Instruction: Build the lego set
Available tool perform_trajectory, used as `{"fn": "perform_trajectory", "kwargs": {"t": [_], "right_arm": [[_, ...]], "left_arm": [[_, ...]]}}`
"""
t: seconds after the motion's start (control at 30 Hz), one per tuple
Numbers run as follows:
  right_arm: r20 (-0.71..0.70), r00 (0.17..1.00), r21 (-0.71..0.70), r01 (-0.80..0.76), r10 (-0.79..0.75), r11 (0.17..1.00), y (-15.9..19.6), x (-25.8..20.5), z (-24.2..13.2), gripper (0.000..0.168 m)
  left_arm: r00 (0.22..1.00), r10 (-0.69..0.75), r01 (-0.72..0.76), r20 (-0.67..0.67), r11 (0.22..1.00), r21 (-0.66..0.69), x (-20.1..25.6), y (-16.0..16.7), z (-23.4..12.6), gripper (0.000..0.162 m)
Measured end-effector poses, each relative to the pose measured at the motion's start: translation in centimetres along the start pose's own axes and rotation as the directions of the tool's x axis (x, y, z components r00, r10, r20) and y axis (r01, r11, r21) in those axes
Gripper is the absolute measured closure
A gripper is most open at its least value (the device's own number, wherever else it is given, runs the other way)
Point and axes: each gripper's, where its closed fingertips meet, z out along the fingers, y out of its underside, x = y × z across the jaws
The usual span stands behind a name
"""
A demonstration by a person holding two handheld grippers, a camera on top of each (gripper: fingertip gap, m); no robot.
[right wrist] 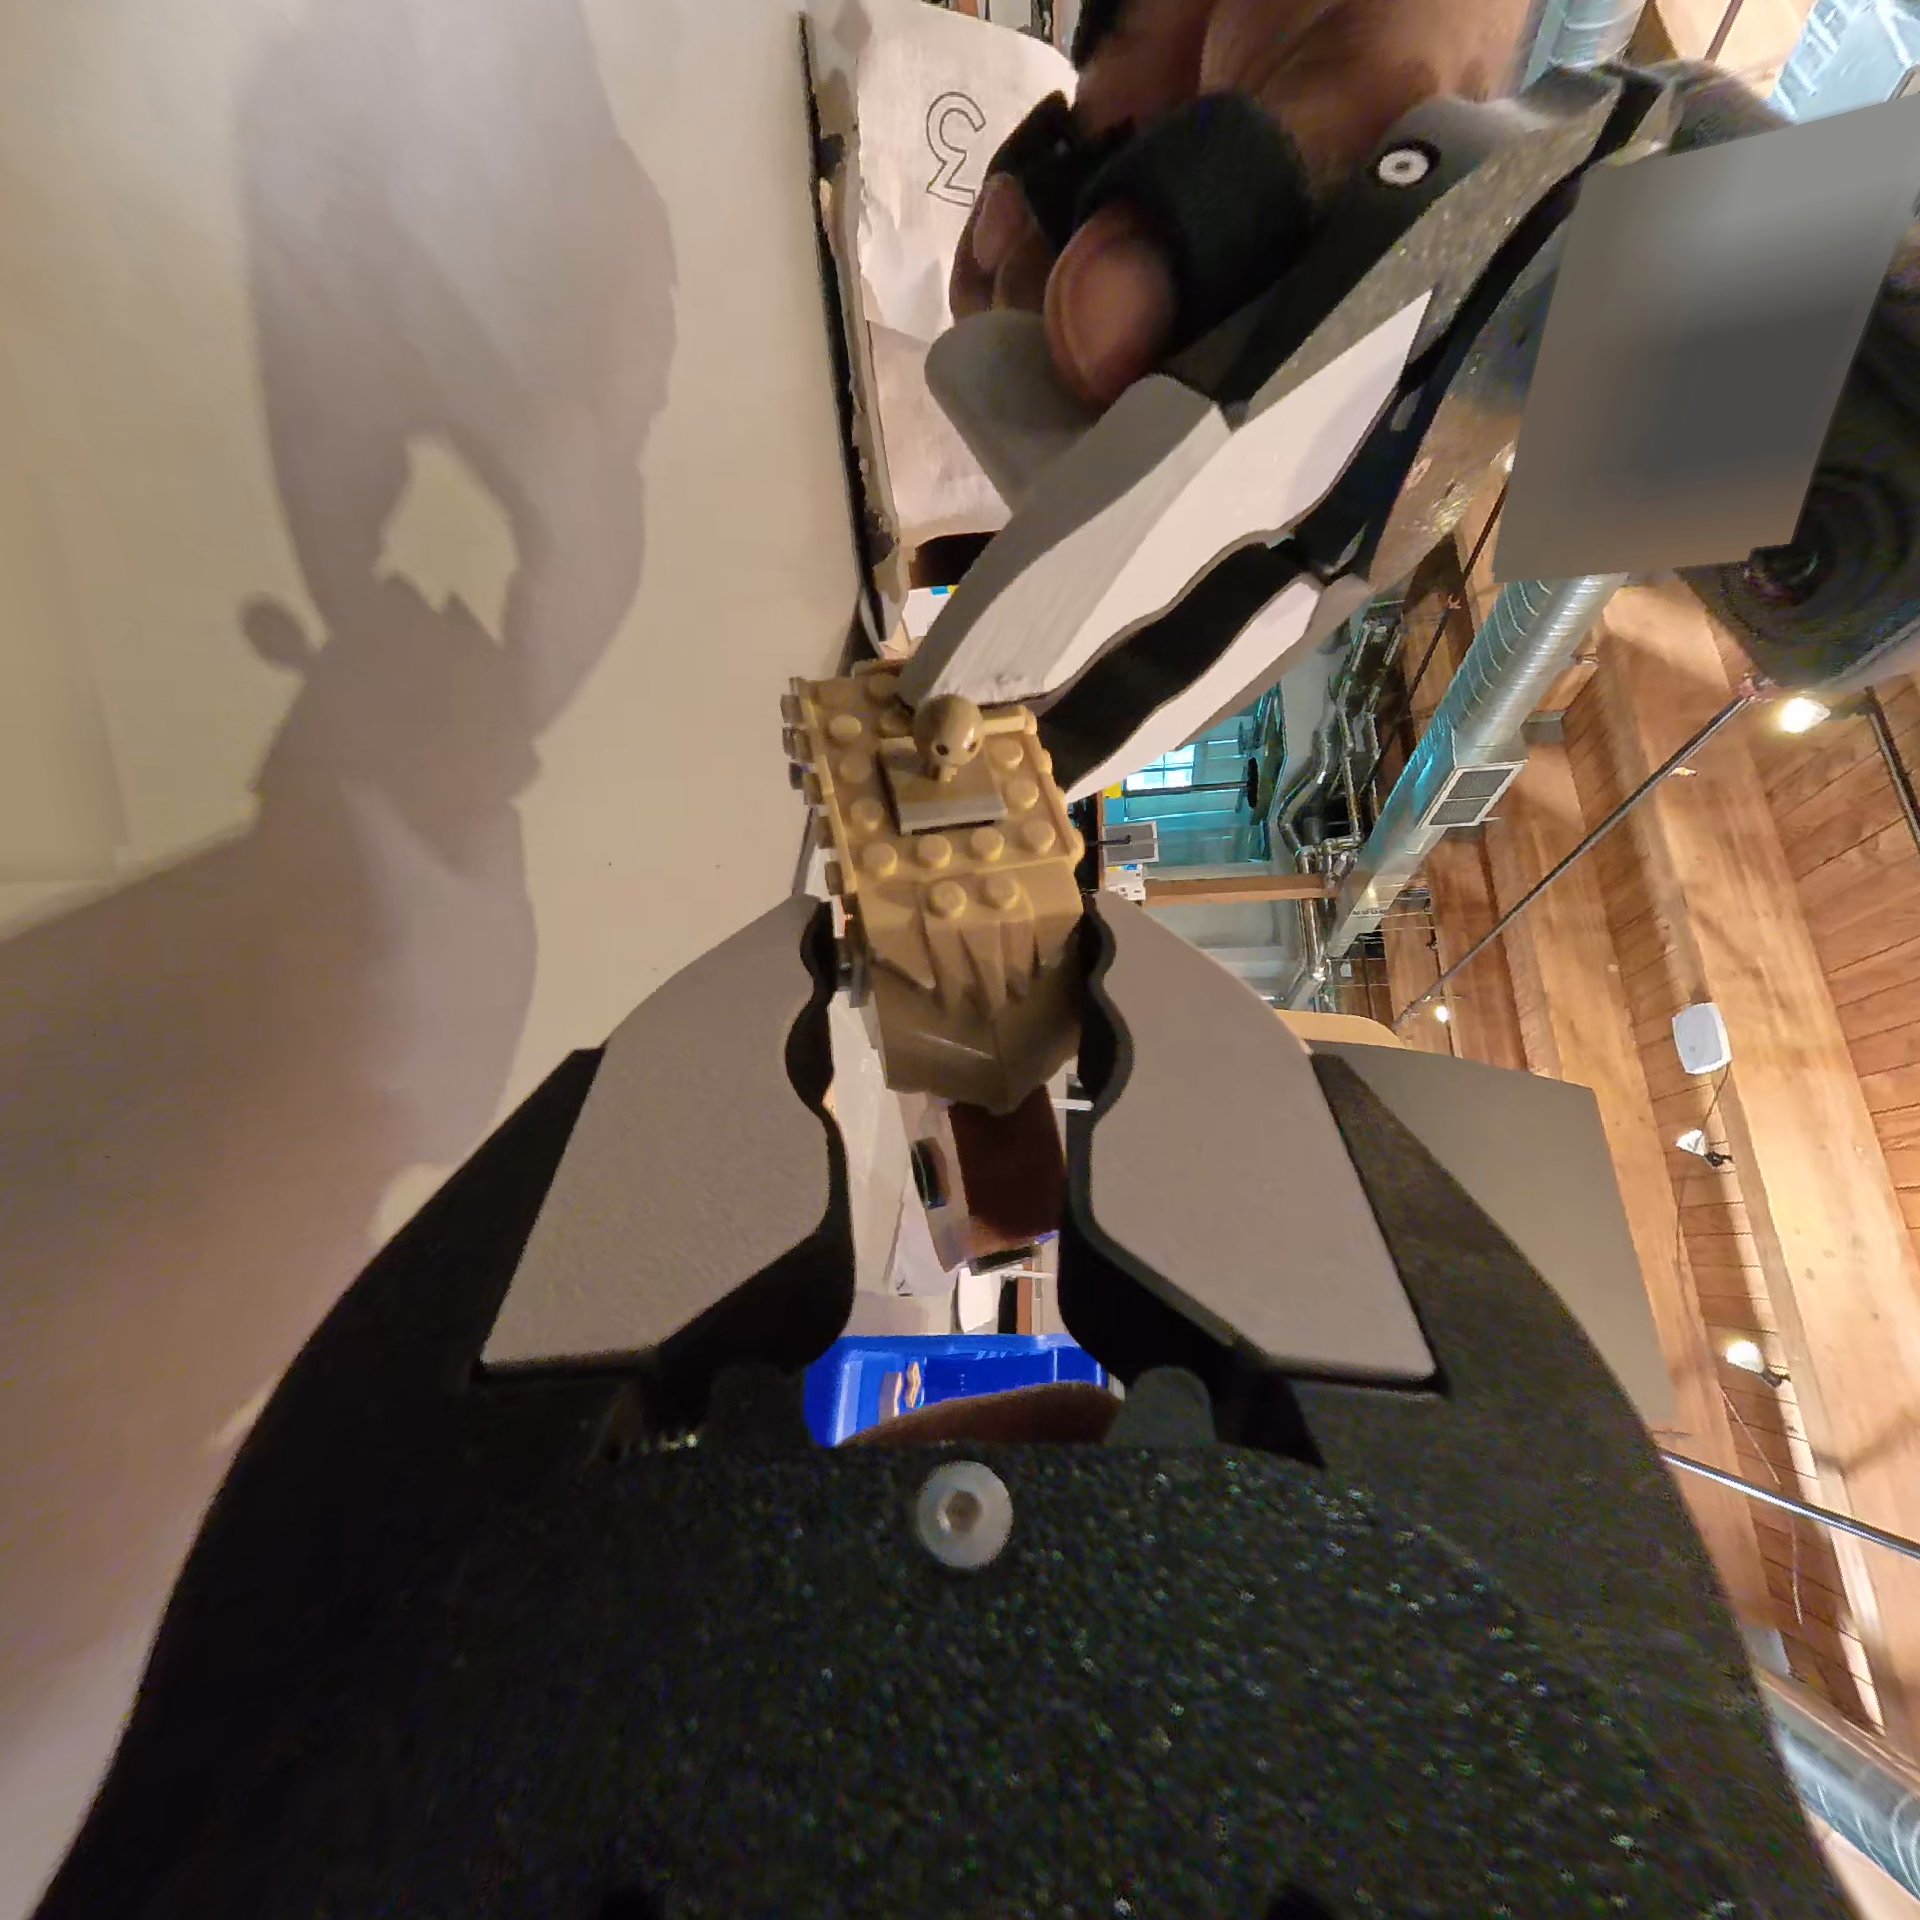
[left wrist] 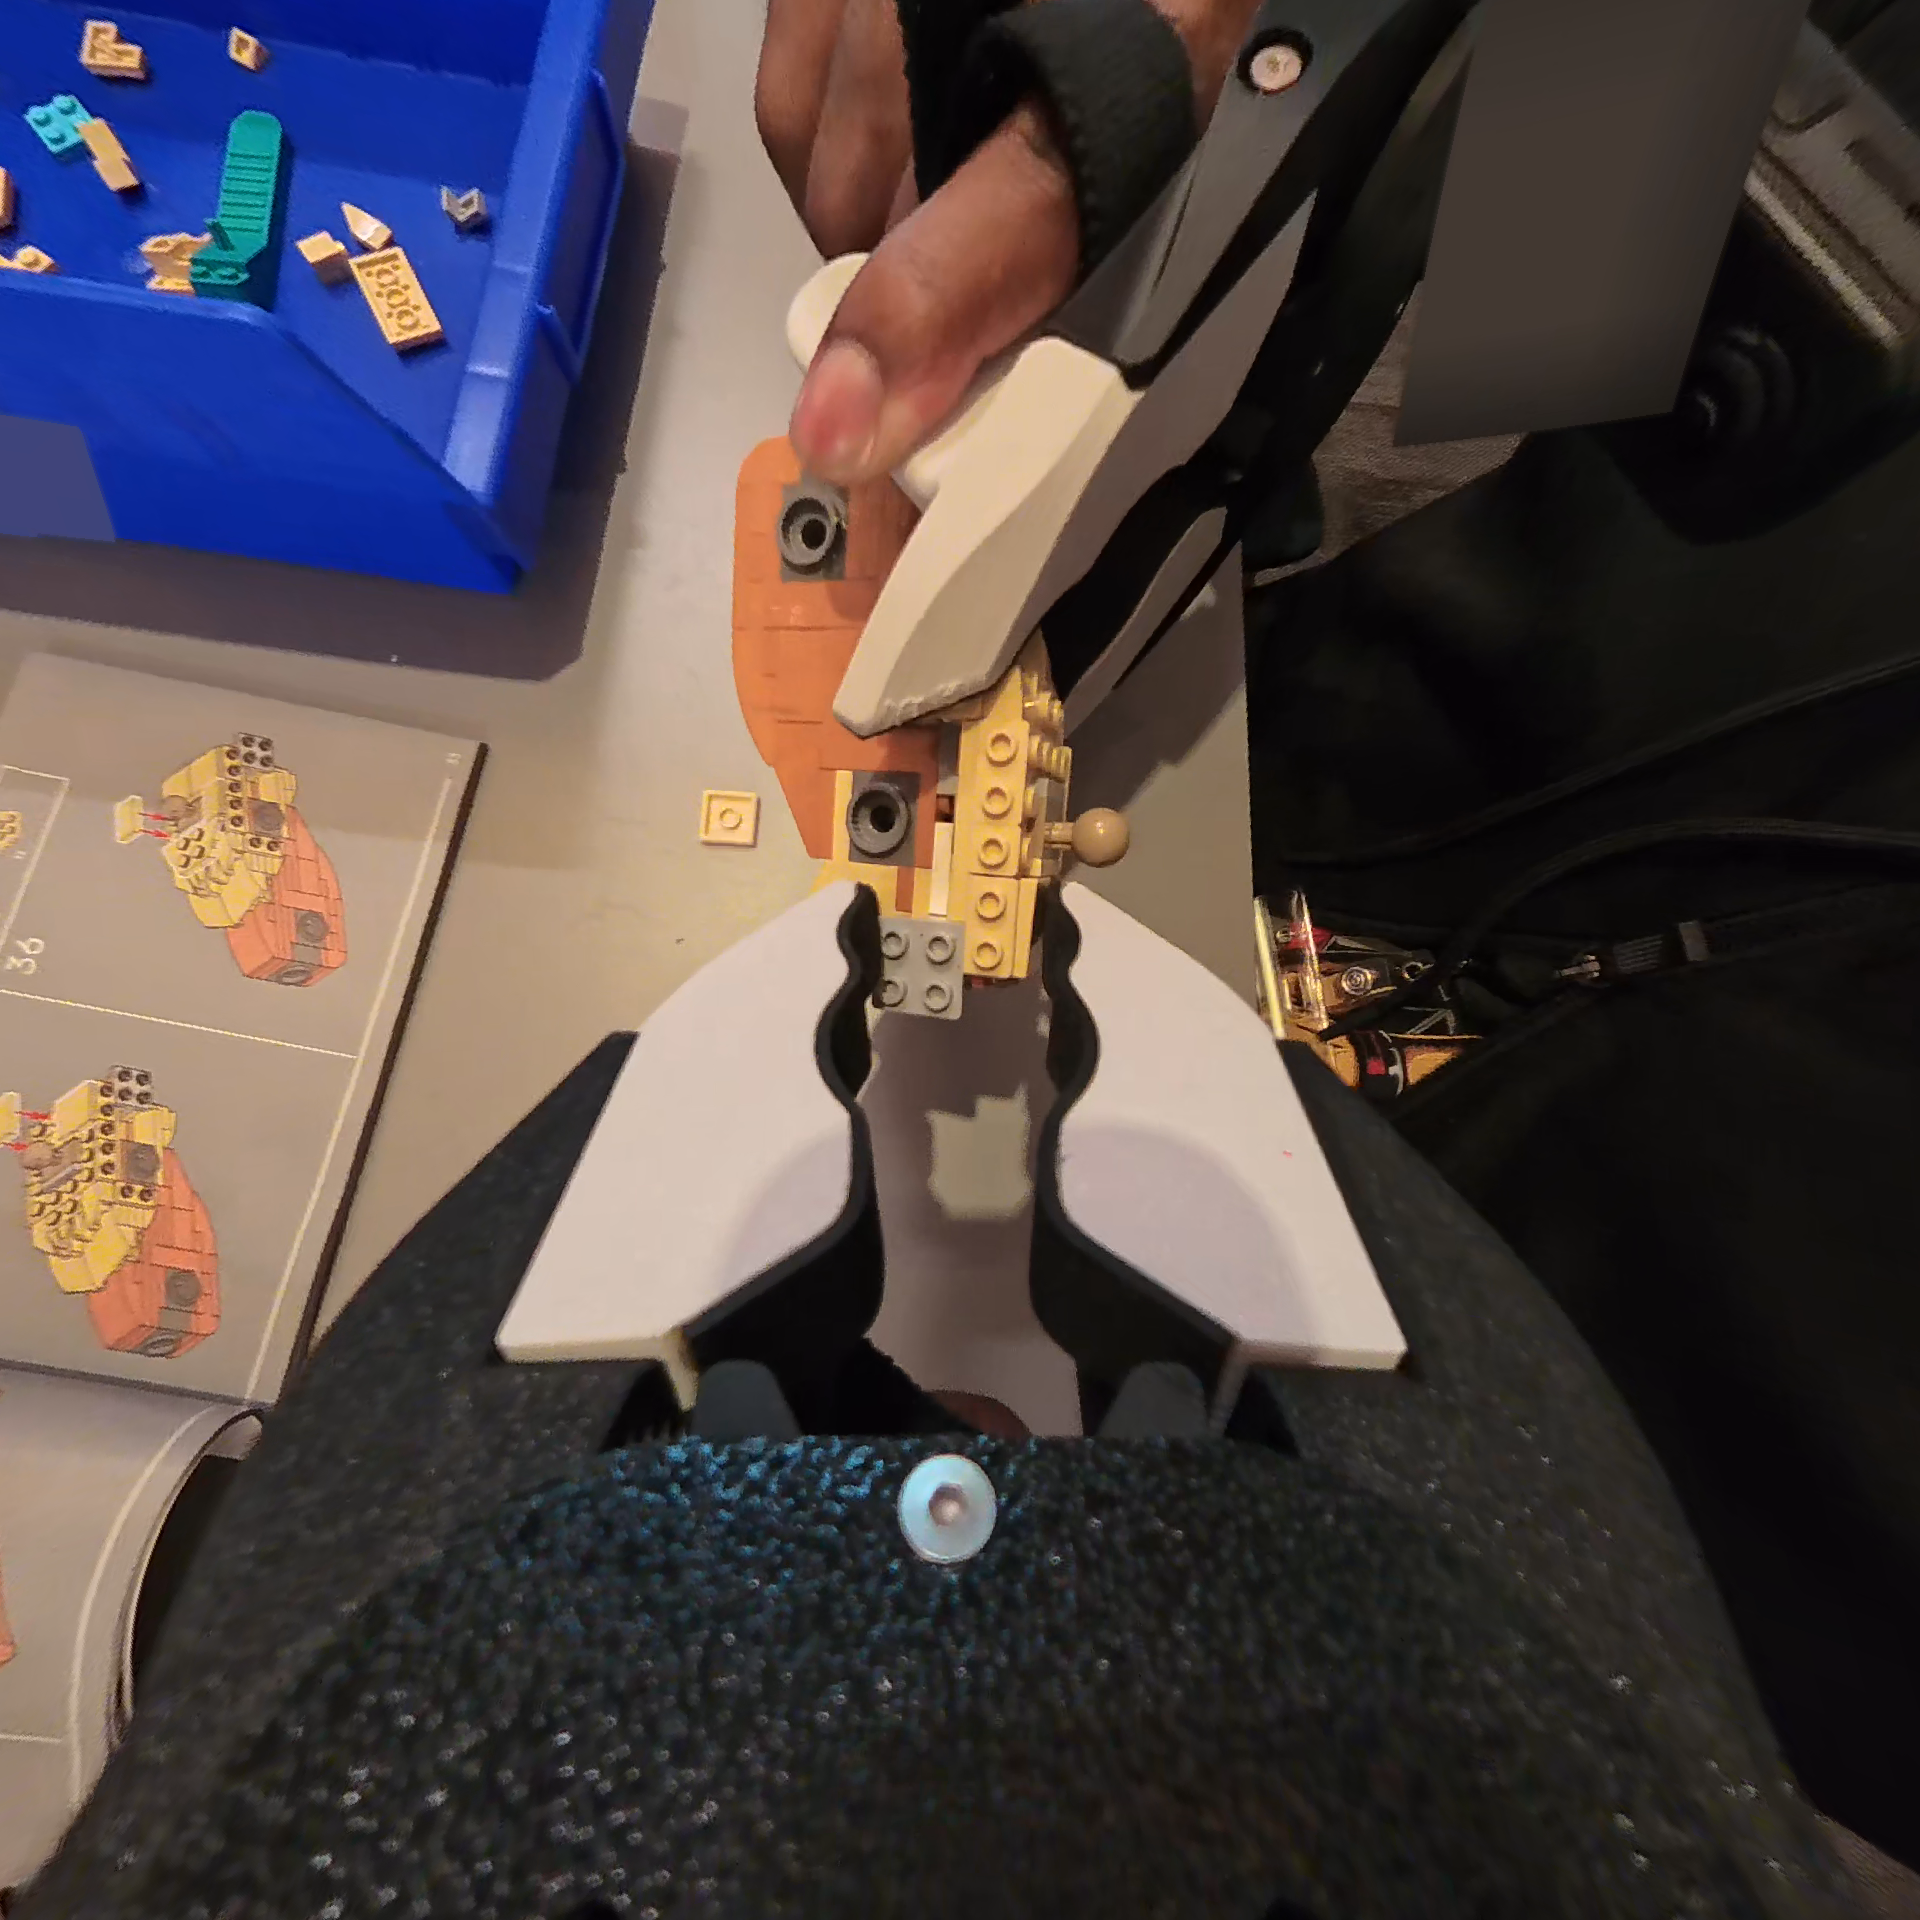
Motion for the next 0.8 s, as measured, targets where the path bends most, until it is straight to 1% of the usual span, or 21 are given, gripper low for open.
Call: {"fn": "perform_trajectory", "kwargs": {"t": [0.1,0.17,0.2,0.23,0.27,0.33,0.47,0.6,0.8], "right_arm": [[0.012,1.0,0.0,0.0,0.0,1.0,0.0,-0.4,0.2,0.125],[0.028,1.0,-0.002,-0.007,0.007,1.0,0.0,-0.7,0.3,0.124],[0.033,0.999,-0.001,-0.011,0.011,1.0,0.0,-0.8,0.3,0.124],[0.039,0.999,-0.003,-0.01,0.01,1.0,0.0,-0.9,0.4,0.124],[0.043,0.999,-0.006,-0.006,0.006,1.0,0.0,-1.0,0.4,0.124],[0.044,0.999,-0.003,-0.005,0.005,1.0,0.0,-0.9,0.5,0.124],[0.04,0.999,0.002,0.001,-0.001,1.0,-0.2,-0.7,0.6,0.124],[0.027,1.0,0.006,0.009,-0.009,1.0,-0.5,-0.4,0.6,0.124],[0.017,0.999,0.006,0.031,-0.031,1.0,-0.7,-0.2,0.6,0.125]], "left_arm": [[0.999,0.034,-0.034,0.024,0.999,-0.027,-0.1,0.4,0.2,0.131],[0.994,0.07,-0.067,0.087,0.997,-0.032,-0.6,0.1,-0.1,0.116],[0.991,0.096,-0.093,0.093,0.995,-0.027,-0.4,-0.1,-0.4,0.114],[0.988,0.123,-0.122,0.09,0.992,-0.018,-0.1,-0.5,-0.8,0.117],[0.985,0.152,-0.151,0.077,0.988,-0.012,0.4,-0.8,-1.2,0.124],[0.977,0.205,-0.204,0.054,0.978,-0.036,1.1,-0.8,-1.6,0.131],[0.973,0.224,-0.217,0.058,0.971,-0.102,0.7,-0.4,-1.3,0.132],[0.97,0.238,-0.231,0.038,0.963,-0.142,0.7,0.2,-0.6,0.143],[0.965,0.257,-0.248,0.043,0.956,-0.156,0.9,0.2,-0.7,0.144]]}}
